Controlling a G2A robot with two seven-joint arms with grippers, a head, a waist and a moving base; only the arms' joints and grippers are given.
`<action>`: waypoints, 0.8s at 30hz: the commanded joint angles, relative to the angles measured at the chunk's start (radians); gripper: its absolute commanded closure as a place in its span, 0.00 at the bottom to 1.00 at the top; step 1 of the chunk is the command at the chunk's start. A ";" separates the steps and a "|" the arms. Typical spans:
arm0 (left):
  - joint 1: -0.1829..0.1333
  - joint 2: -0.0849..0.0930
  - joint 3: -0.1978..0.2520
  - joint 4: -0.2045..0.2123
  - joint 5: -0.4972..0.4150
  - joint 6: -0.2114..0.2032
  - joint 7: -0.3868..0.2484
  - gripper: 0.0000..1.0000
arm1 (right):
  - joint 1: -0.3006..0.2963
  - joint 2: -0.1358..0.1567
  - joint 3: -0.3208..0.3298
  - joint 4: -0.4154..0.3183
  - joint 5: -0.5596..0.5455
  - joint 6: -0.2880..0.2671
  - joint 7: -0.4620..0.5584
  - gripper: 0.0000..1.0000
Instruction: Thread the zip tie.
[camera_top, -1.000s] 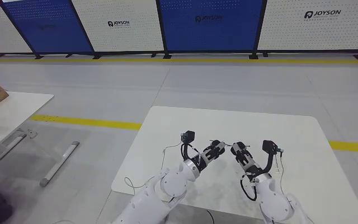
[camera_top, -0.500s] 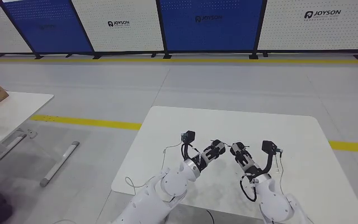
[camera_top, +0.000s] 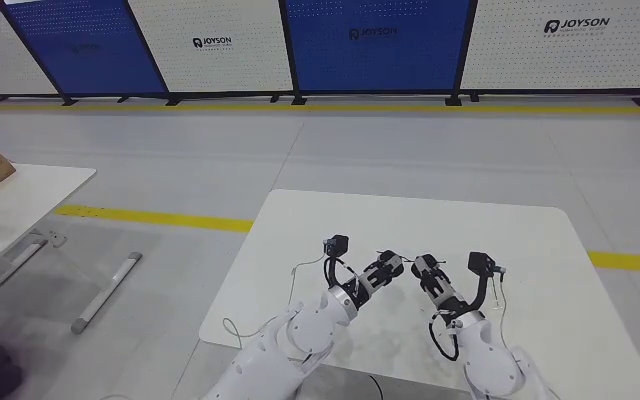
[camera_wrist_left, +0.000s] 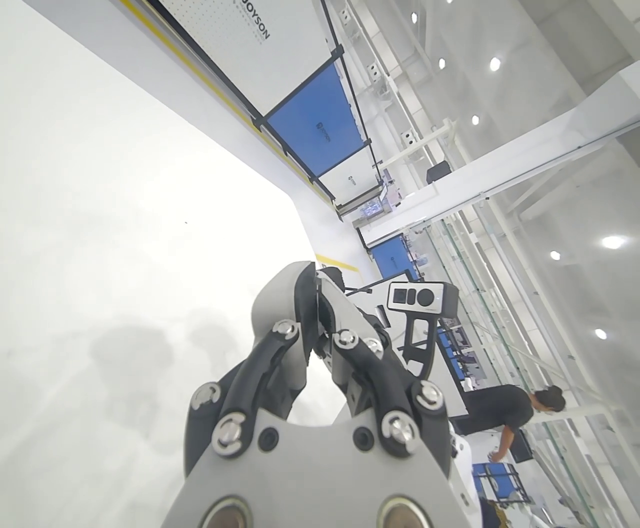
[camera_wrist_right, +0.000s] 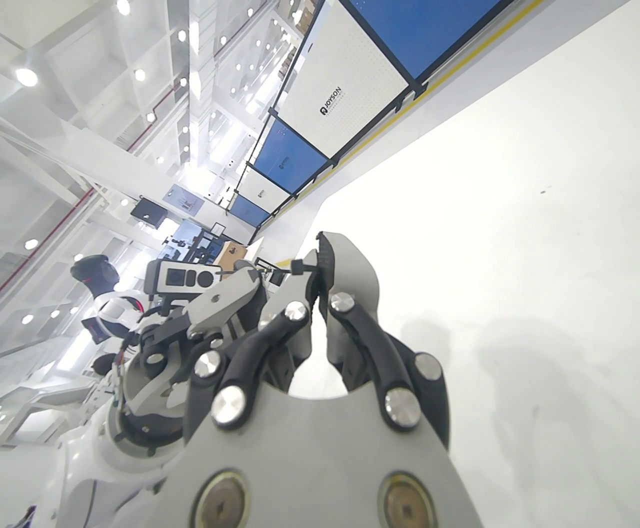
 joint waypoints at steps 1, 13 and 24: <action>0.001 0.000 0.001 0.000 0.002 -0.001 -0.001 0.59 | -0.001 0.000 0.000 0.000 0.001 0.000 -0.001 1.00; -0.006 -0.003 0.010 0.017 0.006 -0.007 -0.001 1.00 | -0.008 -0.002 -0.017 -0.009 -0.020 -0.007 -0.004 1.00; 0.003 -0.001 0.008 0.012 0.017 -0.016 -0.001 1.00 | -0.011 -0.003 -0.023 -0.012 -0.026 -0.014 -0.012 1.00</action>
